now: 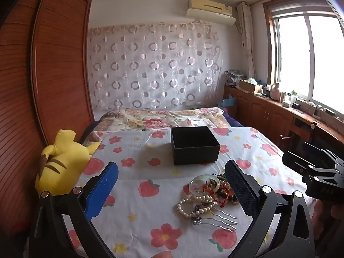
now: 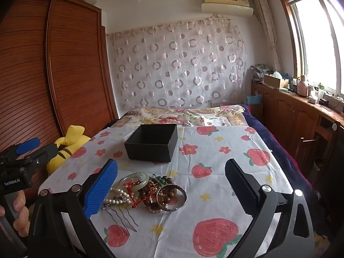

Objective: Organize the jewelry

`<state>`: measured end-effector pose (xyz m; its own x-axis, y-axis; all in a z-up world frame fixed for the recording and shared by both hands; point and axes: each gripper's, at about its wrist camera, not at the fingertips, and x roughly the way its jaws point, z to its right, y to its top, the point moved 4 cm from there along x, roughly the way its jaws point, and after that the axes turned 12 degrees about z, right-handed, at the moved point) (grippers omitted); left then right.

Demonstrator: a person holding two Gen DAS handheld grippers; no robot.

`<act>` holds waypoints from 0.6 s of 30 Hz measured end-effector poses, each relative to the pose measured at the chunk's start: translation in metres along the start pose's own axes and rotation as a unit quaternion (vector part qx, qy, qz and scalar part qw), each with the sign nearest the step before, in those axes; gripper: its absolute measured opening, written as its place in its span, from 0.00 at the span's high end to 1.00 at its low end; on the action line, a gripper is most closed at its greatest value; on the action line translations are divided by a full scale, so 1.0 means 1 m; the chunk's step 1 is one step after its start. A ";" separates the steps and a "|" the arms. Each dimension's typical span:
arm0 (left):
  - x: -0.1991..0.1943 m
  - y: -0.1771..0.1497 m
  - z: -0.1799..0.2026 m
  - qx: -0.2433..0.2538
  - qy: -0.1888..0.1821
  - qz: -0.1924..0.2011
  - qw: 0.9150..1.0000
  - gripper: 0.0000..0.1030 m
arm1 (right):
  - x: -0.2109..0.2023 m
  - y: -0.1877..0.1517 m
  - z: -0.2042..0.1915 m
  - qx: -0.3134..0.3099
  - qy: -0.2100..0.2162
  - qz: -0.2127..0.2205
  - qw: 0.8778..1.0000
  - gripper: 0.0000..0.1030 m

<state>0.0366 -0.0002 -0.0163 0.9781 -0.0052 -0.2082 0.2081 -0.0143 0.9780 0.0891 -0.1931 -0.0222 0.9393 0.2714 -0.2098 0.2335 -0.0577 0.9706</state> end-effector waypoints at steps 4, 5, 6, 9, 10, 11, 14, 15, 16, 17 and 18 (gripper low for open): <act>0.000 0.000 -0.001 -0.003 0.000 0.002 1.000 0.07 | 0.000 0.000 0.000 -0.001 -0.001 0.000 1.000 0.02; 0.000 0.000 -0.001 -0.003 0.000 0.001 1.000 0.07 | 0.000 0.000 0.000 -0.001 0.000 0.001 1.000 0.02; 0.001 0.000 -0.001 -0.004 0.001 0.001 1.000 0.07 | -0.001 0.001 0.000 -0.001 0.000 0.001 1.000 0.02; 0.002 0.001 -0.003 -0.005 0.001 0.001 1.000 0.07 | 0.000 0.001 0.000 0.000 0.001 0.001 1.000 0.02; 0.003 0.001 -0.004 -0.005 0.002 0.001 1.000 0.07 | -0.001 0.001 0.000 -0.001 0.000 0.001 1.000 0.02; 0.003 0.001 -0.004 -0.006 0.002 0.001 1.000 0.07 | -0.001 0.001 0.000 -0.001 0.000 0.001 1.000 0.02; 0.001 0.000 0.000 -0.001 0.001 0.003 1.000 0.07 | -0.001 0.001 -0.001 -0.001 0.000 0.001 1.000 0.02; 0.000 0.000 0.000 -0.002 0.001 0.004 1.000 0.07 | -0.001 0.001 0.000 0.000 0.000 0.002 1.000 0.02; 0.000 0.001 0.000 -0.001 0.001 0.004 1.000 0.07 | -0.001 0.001 0.000 -0.001 0.000 0.002 1.000 0.02; -0.001 0.001 0.000 -0.001 0.001 0.004 1.000 0.07 | -0.001 0.001 0.000 -0.001 0.000 0.002 1.000 0.02; -0.001 0.001 0.000 -0.001 0.001 0.004 1.000 0.07 | -0.001 0.001 0.000 -0.001 0.000 0.002 1.000 0.02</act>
<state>0.0362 -0.0003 -0.0150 0.9797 -0.0042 -0.2002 0.2002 -0.0127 0.9797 0.0886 -0.1929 -0.0215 0.9403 0.2713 -0.2056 0.2288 -0.0564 0.9718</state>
